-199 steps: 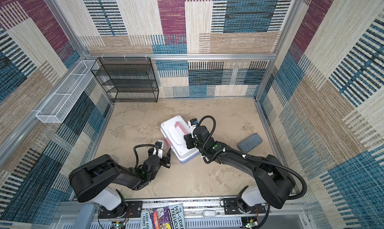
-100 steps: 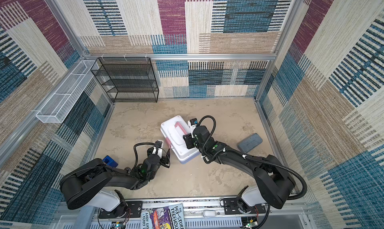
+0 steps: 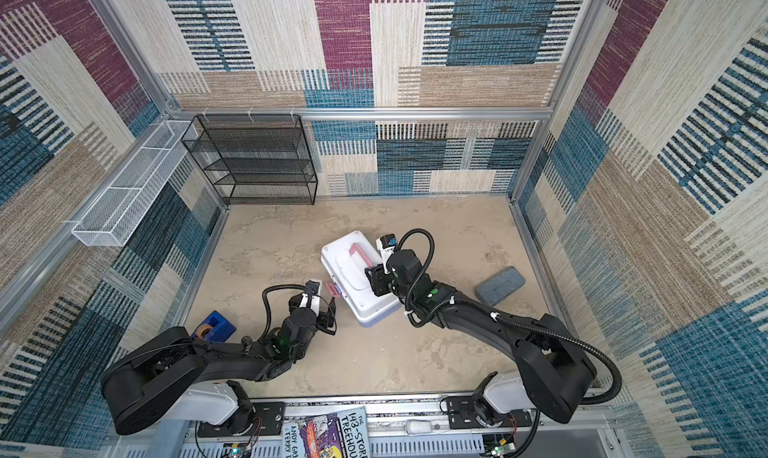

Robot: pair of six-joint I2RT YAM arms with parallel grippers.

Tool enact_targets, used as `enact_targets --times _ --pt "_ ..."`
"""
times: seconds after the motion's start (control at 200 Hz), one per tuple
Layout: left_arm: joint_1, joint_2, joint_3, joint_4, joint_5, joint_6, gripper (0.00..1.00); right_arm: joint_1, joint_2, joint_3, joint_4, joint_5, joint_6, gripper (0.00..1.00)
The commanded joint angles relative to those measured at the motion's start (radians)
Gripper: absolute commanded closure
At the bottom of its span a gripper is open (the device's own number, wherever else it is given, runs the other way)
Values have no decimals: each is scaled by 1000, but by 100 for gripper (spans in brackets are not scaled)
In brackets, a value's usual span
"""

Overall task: Pack the tool kit
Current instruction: 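Press the pink latch shut against the lid rim with the left gripper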

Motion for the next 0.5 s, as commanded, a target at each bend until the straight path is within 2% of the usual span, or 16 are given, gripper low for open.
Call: enact_targets --times 0.0,0.255,0.496 --pt "3 -14 -1 -10 -24 -10 16 0 -18 2 13 16 -15 56" --pt "11 -52 -9 -49 -30 -25 16 2 -57 -12 31 -1 -20 52" --pt "18 -79 -12 -72 -24 -39 16 34 -54 -3 46 -5 -31 64"
